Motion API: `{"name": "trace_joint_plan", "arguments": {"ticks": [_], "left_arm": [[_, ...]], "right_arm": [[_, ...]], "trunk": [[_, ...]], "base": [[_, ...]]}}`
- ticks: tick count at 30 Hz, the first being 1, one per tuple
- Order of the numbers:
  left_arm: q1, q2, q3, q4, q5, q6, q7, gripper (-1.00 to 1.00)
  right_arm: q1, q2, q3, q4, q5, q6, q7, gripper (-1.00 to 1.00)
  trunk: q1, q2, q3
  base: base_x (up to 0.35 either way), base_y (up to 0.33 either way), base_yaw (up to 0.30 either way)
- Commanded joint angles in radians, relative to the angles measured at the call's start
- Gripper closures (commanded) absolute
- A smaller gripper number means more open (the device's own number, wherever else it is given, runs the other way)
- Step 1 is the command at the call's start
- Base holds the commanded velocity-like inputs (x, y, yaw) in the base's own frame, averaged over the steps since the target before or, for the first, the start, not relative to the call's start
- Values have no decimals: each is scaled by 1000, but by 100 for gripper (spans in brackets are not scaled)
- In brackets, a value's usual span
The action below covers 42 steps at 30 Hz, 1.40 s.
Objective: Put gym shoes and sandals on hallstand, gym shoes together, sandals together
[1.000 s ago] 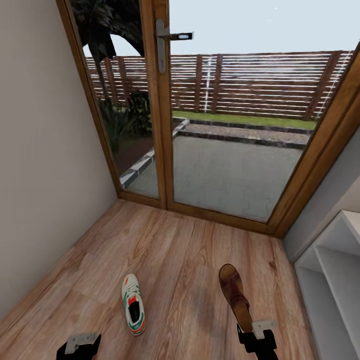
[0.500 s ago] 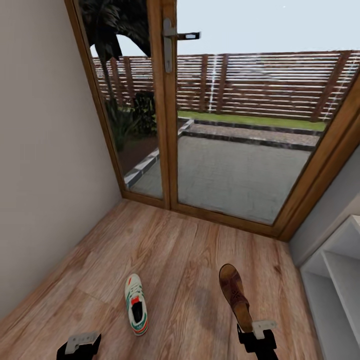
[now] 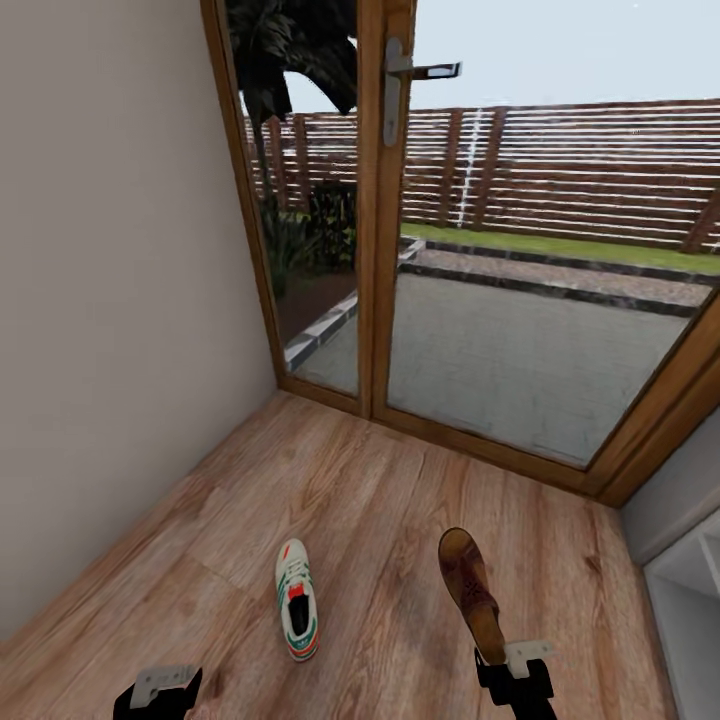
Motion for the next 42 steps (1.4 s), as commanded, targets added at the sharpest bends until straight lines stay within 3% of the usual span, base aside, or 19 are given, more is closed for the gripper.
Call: {"name": "trace_joint_plan", "arguments": {"ticks": [1, 22, 42], "left_arm": [[-1, 0, 7, 1, 2, -2, -10, -100], [-1, 0, 7, 1, 3, -2, -9, -100], [-1, 0, 7, 1, 3, -1, -9, -100]], "right_arm": [[-1, 0, -4, 2, 7, -3, -5, 100], [-1, -2, -5, 2, 9, -3, -1, 100], [-1, -1, -5, 2, 9, -3, -5, 100]], "trunk": [[0, 0, -1], [0, 0, -1], [0, 0, -1]], "base": [[0, -68, 69], [0, -87, 5], [94, -58, 0]]}}
